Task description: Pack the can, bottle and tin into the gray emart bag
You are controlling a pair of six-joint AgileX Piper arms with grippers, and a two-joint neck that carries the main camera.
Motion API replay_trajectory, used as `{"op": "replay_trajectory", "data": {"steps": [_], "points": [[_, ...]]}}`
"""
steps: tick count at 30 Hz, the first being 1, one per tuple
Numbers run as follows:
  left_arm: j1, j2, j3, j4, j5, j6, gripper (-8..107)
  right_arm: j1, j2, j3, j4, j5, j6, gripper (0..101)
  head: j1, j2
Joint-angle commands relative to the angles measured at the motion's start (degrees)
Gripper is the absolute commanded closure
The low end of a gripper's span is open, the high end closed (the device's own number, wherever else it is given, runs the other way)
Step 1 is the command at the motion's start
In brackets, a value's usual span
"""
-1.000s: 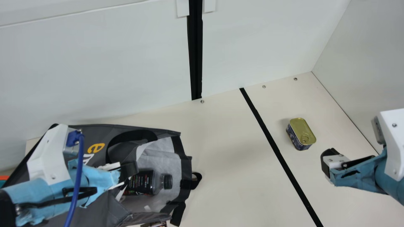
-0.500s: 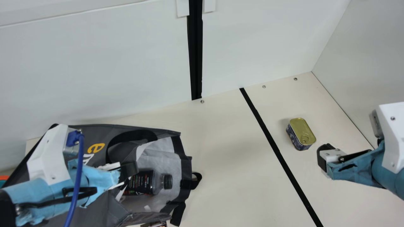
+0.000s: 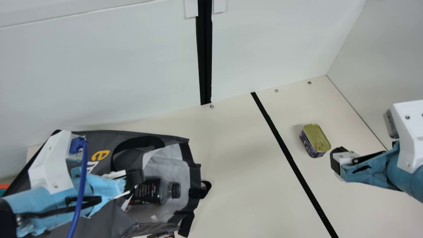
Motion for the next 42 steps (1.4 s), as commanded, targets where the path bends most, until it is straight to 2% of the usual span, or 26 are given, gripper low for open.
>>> {"op": "replay_trajectory", "data": {"steps": [1, 16, 31, 42], "points": [[0.00, 0.00, 0.00, 0.00, 0.00, 0.00, 89, 0.10, 0.48, -0.27, -0.10, 0.05, -0.14, 10, -1.30, -0.05], [0.00, 0.00, 0.00, 0.00, 0.00, 0.00, 89, -0.85, 5.82, -3.63, 0.97, 0.05, -2.28, 10, -1.30, -0.05], [0.00, 0.00, 0.00, 0.00, 0.00, 0.00, 89, -4.02, 12.47, -7.33, 4.13, 0.05, -6.72, 10, -1.30, -0.05], [0.00, 0.00, 0.00, 0.00, 0.00, 0.00, 89, -6.66, 17.25, -7.24, 7.31, -2.53, -11.05, 10, -1.30, -0.05]]}}
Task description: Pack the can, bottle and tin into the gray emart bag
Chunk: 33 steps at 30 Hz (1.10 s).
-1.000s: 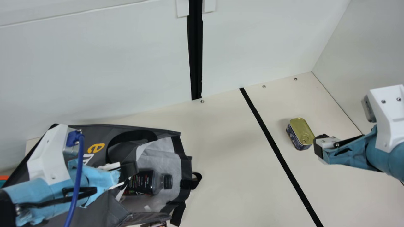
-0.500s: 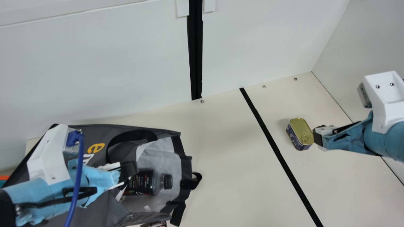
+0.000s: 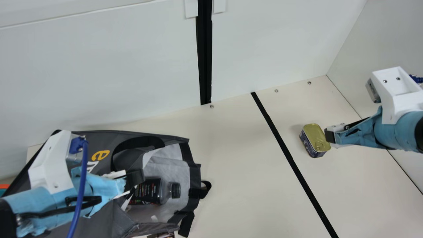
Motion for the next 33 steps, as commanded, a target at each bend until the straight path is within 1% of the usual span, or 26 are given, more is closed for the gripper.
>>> {"op": "replay_trajectory", "data": {"steps": [1, 20, 33], "points": [[0.00, 0.00, 0.00, 0.00, 0.00, 0.00, 89, -0.28, 0.69, 0.12, 0.63, -0.40, -0.90, 10, -1.30, -0.05], [0.00, 0.00, 0.00, 0.00, 0.00, 0.00, 89, -4.73, 7.39, 0.72, 6.14, -3.43, -9.38, 10, -1.30, -0.05], [0.00, 0.00, 0.00, 0.00, 0.00, 0.00, 89, -5.93, 12.58, 1.39, 7.73, -6.39, -12.13, 10, -1.30, -0.05]]}}
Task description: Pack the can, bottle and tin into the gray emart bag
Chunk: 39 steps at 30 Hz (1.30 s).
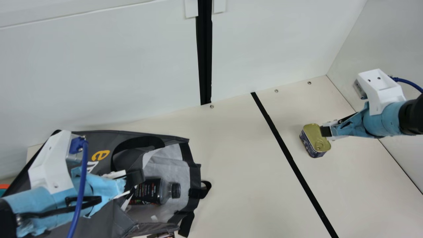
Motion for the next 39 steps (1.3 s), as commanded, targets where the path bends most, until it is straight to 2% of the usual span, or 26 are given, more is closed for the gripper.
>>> {"op": "replay_trajectory", "data": {"steps": [1, 20, 39], "points": [[0.00, 0.00, 0.00, 0.00, 0.00, 0.00, 89, 0.03, 0.76, 0.09, 0.02, -0.33, -0.15, 10, -1.30, -0.05], [0.00, 0.00, 0.00, 0.00, 0.00, 0.00, 89, 0.90, 9.11, -0.17, 0.55, -4.47, -0.52, 10, -1.30, -0.05], [0.00, 0.00, 0.00, 0.00, 0.00, 0.00, 89, 1.18, 15.07, 1.26, 1.10, -7.40, -2.43, 10, -1.30, -0.05]]}}
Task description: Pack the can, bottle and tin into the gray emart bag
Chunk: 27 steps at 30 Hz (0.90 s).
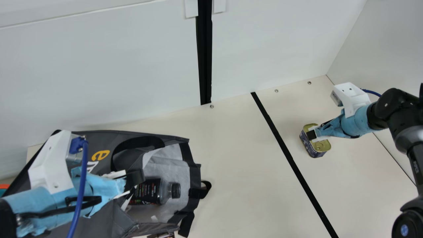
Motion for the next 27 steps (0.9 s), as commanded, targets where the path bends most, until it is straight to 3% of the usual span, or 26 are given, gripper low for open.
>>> {"op": "replay_trajectory", "data": {"steps": [1, 27], "points": [[0.00, 0.00, 0.00, 0.00, 0.00, 0.00, 89, 0.02, 0.49, 0.11, 0.17, -0.15, -0.08, 10, -1.30, -0.05], [0.00, 0.00, 0.00, 0.00, 0.00, 0.00, 89, 1.19, 9.35, 0.31, 0.22, -4.59, -1.23, 10, -1.30, -0.05]]}}
